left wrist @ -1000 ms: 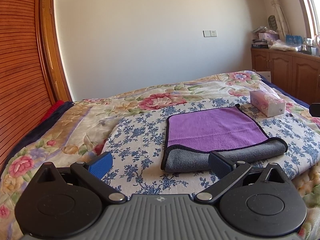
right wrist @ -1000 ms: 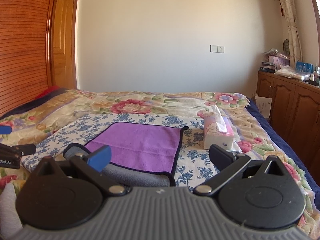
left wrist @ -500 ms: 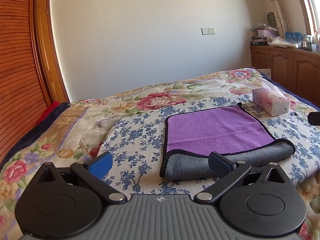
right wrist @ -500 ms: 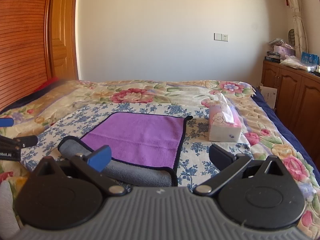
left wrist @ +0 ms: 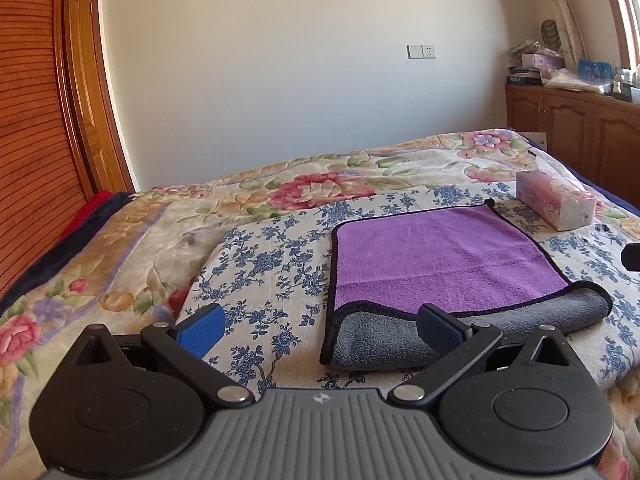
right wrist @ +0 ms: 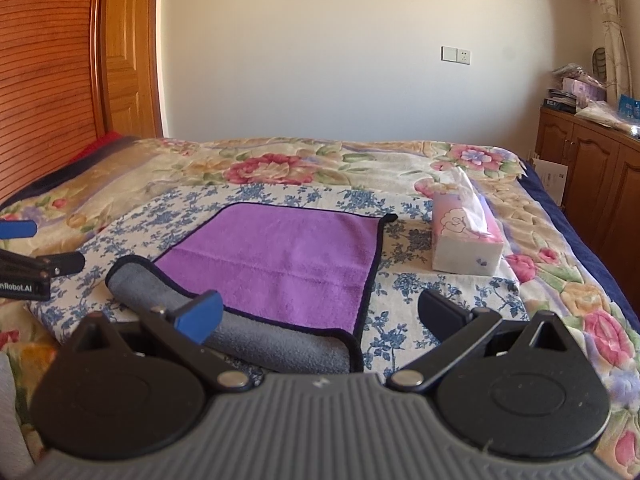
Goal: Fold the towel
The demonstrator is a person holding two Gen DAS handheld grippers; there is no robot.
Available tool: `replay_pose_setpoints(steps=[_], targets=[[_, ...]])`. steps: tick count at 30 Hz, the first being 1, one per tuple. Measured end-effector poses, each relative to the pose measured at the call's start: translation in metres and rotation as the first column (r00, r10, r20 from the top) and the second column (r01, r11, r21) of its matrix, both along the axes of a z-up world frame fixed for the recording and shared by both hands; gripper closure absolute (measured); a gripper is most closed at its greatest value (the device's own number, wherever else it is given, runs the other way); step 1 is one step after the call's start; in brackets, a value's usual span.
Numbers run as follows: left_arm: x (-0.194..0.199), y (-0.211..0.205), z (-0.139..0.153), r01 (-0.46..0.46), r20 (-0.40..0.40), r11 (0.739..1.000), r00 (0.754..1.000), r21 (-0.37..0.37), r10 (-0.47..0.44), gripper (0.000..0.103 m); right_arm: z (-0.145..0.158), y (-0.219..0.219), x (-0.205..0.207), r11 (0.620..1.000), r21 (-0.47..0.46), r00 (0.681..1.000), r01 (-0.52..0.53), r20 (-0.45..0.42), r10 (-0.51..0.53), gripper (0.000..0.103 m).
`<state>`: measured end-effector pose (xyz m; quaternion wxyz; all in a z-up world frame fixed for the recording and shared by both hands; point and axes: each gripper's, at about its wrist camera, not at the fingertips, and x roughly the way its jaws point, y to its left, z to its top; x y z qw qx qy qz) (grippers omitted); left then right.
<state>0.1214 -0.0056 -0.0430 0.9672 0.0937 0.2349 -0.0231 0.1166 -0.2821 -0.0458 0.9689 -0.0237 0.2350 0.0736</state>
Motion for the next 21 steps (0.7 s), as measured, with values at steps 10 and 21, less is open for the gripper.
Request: replay_pose_setpoints(steps=[10,21], targets=[[0.019,0.0,-0.007,-0.001,-0.019,1.0,1.0,0.001,0.001,0.0,-0.005,0.0,0.014,1.0,-0.014,1.0,0.0,-0.031,0.0,0.0],[0.038,0.003,-0.008,0.016,-0.031,1.0,0.999,-0.024,-0.016,0.0,-0.011,-0.003,0.028,0.999,-0.029,0.999,0.018,-0.045,-0.019,0.0]])
